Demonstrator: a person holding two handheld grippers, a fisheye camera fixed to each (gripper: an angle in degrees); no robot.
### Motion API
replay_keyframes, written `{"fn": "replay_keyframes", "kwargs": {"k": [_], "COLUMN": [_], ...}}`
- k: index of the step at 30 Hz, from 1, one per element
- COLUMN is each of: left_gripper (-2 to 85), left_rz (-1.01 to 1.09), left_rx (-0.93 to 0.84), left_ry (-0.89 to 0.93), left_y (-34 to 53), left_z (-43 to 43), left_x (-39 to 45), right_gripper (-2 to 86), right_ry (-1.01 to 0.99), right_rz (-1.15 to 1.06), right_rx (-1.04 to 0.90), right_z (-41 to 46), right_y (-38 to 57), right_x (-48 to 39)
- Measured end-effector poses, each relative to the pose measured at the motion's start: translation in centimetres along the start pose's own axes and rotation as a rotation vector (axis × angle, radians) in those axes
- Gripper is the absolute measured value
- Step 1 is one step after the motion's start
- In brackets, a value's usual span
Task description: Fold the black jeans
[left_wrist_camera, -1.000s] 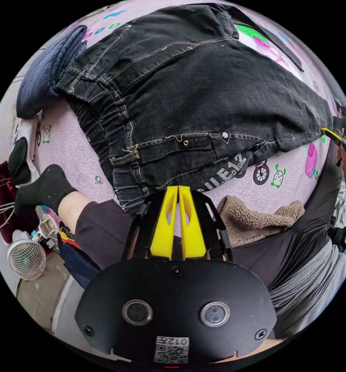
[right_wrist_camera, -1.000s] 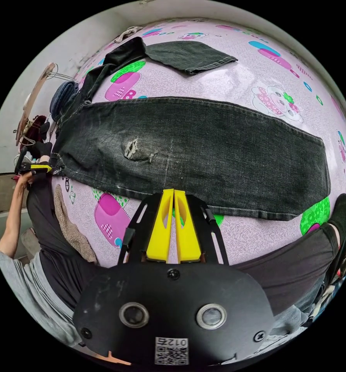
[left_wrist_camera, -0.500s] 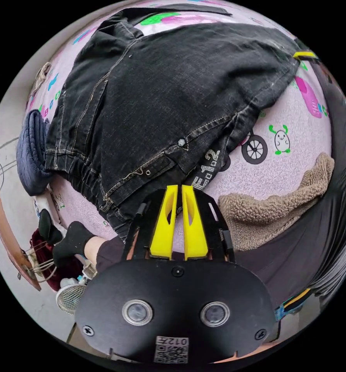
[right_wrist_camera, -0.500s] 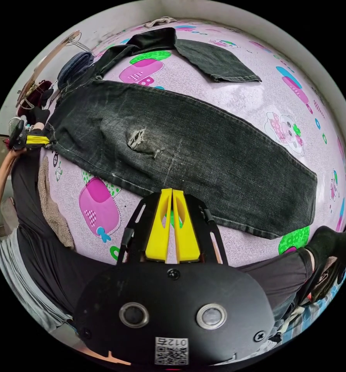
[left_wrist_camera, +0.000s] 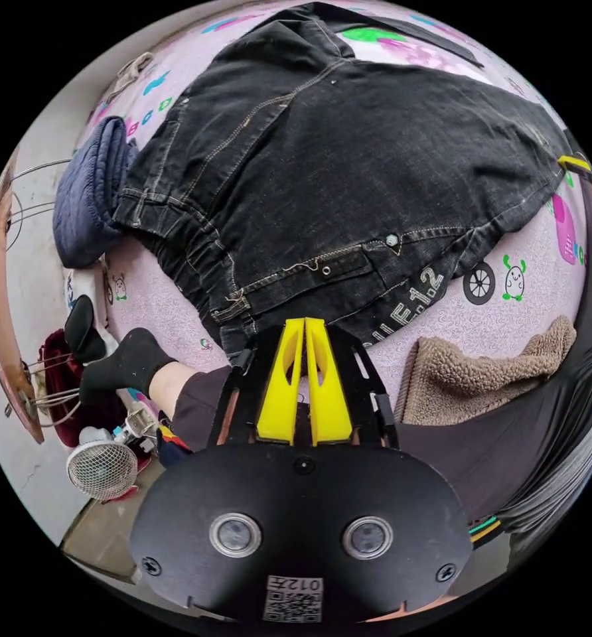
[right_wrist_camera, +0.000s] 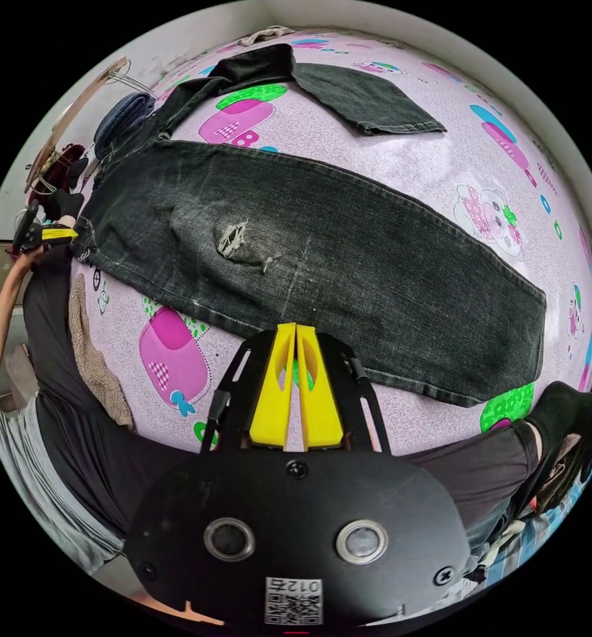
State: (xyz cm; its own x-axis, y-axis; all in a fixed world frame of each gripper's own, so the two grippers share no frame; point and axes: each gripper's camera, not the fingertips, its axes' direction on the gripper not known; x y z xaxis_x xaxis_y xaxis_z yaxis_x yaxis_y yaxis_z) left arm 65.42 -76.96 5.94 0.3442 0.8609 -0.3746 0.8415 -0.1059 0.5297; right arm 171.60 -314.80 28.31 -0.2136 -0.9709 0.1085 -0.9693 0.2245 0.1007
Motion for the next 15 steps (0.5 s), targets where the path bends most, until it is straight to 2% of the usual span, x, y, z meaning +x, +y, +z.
{"fn": "replay_keyframes", "kwargs": {"k": [2, 4, 8, 13, 15], "left_gripper": [0.6, 0.5, 0.6, 0.6, 0.7], "left_rz": [0.059, 0.136, 0.2, 0.147, 0.066], "left_rx": [-0.11, -0.166, -0.217, -0.212, -0.076], "left_ry": [0.017, -0.04, -0.077, 0.027, 0.079], "left_y": [-1.1, -1.6, -1.9, -1.6, -1.0], "left_z": [2.2, 3.1, 4.4, 4.1, 1.8], "left_x": [1.1, 2.5, 3.4, 0.7, -1.0], "right_gripper": [-0.9, -0.9, -0.9, -0.9, -0.8], "right_ry": [0.023, 0.045, 0.039, -0.017, -0.044], "right_rz": [-0.027, -0.057, -0.067, -0.009, 0.142], "right_rx": [-0.025, -0.049, -0.05, -0.037, 0.077], "right_z": [-1.6, -3.2, -7.7, -14.2, -20.3], "right_y": [-1.3, -2.6, -5.2, -6.6, -5.9], "right_x": [-0.3, -0.3, 0.7, 4.5, 10.2]}}
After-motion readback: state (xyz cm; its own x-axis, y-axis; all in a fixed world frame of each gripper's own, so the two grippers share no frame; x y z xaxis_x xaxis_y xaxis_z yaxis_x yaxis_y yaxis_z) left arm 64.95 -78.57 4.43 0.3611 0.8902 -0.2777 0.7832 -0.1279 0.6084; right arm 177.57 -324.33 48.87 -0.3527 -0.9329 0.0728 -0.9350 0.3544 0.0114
